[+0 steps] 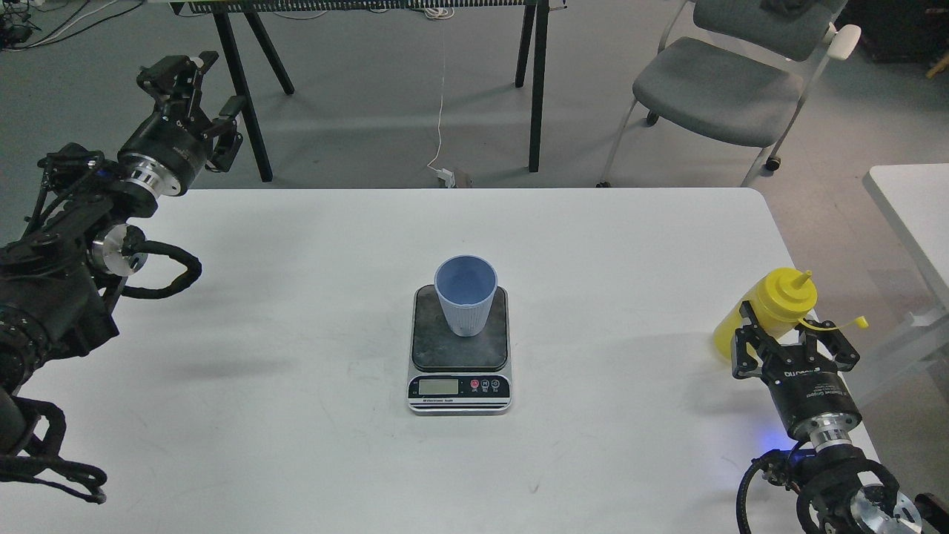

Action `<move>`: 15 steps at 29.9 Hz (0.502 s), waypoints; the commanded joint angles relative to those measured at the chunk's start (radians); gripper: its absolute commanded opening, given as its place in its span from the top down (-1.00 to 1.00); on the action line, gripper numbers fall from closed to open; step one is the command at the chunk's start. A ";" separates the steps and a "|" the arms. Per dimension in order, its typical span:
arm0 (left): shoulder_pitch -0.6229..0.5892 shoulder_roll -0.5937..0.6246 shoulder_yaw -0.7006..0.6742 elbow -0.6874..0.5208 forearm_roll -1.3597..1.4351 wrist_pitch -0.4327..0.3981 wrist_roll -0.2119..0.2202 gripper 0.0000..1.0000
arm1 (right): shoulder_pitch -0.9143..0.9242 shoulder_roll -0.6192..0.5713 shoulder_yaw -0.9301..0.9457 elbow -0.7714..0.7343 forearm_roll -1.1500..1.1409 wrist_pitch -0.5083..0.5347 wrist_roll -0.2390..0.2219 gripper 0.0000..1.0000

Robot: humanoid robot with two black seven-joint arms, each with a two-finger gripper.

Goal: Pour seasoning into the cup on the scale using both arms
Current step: 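Lower the yellow bottle onto the table with the right gripper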

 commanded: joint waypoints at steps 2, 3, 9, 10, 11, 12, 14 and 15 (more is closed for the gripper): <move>-0.003 -0.003 0.000 0.000 0.000 0.000 0.000 -0.34 | 0.000 0.000 0.000 0.001 -0.020 0.000 0.003 -0.29; -0.001 -0.003 0.000 0.000 0.000 0.000 0.000 -0.34 | -0.002 0.000 0.000 0.002 -0.020 0.000 0.003 -0.33; 0.000 -0.003 0.000 0.000 0.000 0.000 0.000 -0.34 | -0.002 0.000 0.000 0.004 -0.025 0.000 0.003 -0.90; 0.000 -0.003 0.000 0.000 0.000 0.000 0.000 -0.34 | -0.002 0.002 0.000 0.002 -0.025 0.000 0.003 -0.91; 0.000 -0.003 0.000 0.000 0.000 0.000 0.000 -0.34 | -0.002 0.000 0.000 0.001 -0.025 0.000 0.003 -0.91; 0.000 -0.002 -0.001 0.000 0.000 0.000 0.000 -0.34 | -0.002 0.000 0.000 0.002 -0.026 0.000 0.003 -0.91; 0.000 0.000 0.000 0.000 0.000 0.000 0.000 -0.34 | -0.002 0.000 -0.002 0.002 -0.026 0.000 0.003 -0.91; 0.000 0.000 0.000 0.000 0.000 0.000 0.000 -0.34 | -0.002 0.000 -0.002 0.002 -0.026 0.000 0.003 -0.91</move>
